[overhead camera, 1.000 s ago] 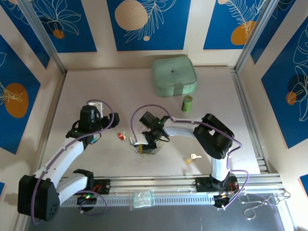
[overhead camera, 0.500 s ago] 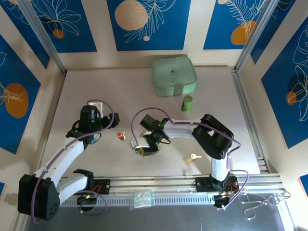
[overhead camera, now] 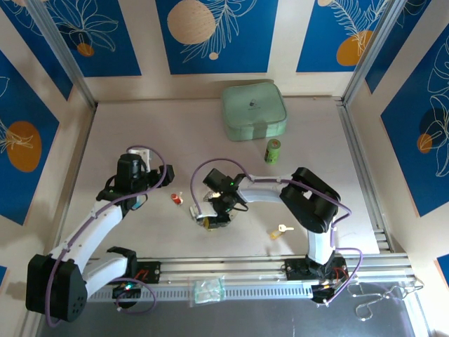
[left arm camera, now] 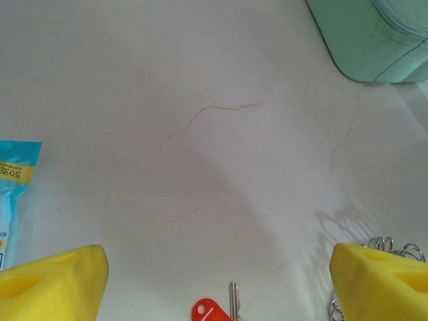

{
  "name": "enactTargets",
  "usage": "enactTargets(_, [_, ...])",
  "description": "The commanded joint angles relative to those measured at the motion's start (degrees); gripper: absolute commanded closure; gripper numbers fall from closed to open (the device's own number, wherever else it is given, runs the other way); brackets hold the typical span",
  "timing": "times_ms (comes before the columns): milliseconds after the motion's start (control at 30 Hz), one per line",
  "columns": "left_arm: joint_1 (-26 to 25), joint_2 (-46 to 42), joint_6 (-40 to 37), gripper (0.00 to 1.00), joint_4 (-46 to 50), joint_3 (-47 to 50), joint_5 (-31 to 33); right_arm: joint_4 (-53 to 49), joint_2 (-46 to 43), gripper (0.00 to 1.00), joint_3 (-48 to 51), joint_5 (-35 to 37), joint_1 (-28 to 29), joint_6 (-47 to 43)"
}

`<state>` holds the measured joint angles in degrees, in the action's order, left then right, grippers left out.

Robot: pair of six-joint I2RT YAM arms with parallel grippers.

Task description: Put the keys on the keyring

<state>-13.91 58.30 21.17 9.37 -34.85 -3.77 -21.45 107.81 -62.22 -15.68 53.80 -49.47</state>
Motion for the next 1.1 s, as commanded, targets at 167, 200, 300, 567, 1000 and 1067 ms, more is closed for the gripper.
enactTargets(167, [-0.41, -0.13, 0.63, 0.15, -0.71, 0.58, 0.78, 0.76, -1.29, 0.80, 0.52, -0.07, 0.93, 1.65])
enactTargets(200, [-0.41, -0.12, 0.71, 0.15, -0.75, 0.53, 0.78, 0.95, -1.29, 0.80, 0.47, 0.16, 0.95, 1.81])
enactTargets(300, [-0.34, -0.12, 0.63, 0.15, -0.76, 0.49, 0.78, 1.79, -1.46, 0.82, 0.29, 0.38, 1.09, 3.20])
enactTargets(567, [-0.33, -0.60, -2.35, 0.14, 0.60, -0.56, 2.63, 2.14, -4.03, 1.00, -0.01, -1.80, 0.26, 7.75])
enactTargets(1000, [-3.24, -10.19, -35.77, 0.25, 9.44, -6.48, -17.00, 5.64, -20.91, 1.00, 4.40, -11.80, -9.79, 21.44])
enactTargets(1067, [-3.30, -12.95, -38.49, 0.29, 8.34, -5.11, -22.41, 6.27, -22.47, 1.00, 4.09, -12.98, -11.08, 22.72])
